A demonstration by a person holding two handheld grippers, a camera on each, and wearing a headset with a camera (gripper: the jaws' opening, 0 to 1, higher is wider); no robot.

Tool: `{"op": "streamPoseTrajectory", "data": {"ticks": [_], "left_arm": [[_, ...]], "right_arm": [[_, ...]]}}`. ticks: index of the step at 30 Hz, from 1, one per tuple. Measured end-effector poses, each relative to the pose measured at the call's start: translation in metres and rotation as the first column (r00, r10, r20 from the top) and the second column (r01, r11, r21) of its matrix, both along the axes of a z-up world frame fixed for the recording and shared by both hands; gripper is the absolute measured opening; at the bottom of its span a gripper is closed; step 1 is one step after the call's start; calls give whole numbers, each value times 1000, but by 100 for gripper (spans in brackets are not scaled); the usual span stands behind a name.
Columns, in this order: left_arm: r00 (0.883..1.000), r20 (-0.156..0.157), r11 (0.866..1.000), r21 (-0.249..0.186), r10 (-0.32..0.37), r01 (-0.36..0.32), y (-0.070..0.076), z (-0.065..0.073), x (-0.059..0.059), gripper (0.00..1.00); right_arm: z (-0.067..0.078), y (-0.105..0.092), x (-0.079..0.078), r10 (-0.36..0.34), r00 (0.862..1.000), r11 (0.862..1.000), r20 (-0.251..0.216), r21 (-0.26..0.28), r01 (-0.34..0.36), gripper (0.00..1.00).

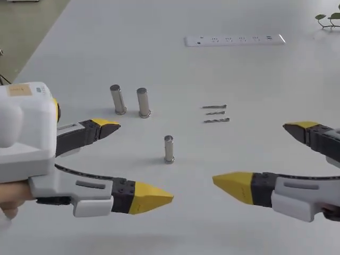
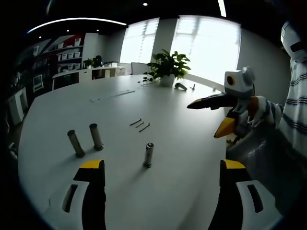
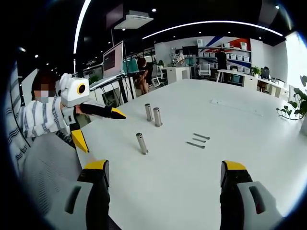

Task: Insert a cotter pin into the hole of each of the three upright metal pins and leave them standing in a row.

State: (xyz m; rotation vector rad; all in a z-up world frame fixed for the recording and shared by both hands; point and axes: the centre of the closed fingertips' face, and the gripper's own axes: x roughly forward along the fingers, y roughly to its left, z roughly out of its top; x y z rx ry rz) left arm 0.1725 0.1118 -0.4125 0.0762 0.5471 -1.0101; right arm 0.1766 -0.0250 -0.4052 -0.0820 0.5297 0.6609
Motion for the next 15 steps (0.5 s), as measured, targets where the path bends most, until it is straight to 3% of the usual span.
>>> {"op": "streamPoseTrajectory", "data": {"ticks": [6,15], "left_arm": [[1000,0,1000,-7,24,-24,6,1,2,99],[999,-9,999,-23,41,-41,10,0,-2,99]], "right_arm": [[1,-1,1,0,1000,1000,-6,-1,0,94],[11,-6,17,14,1000,1000,22,-23,-14,93]]}}
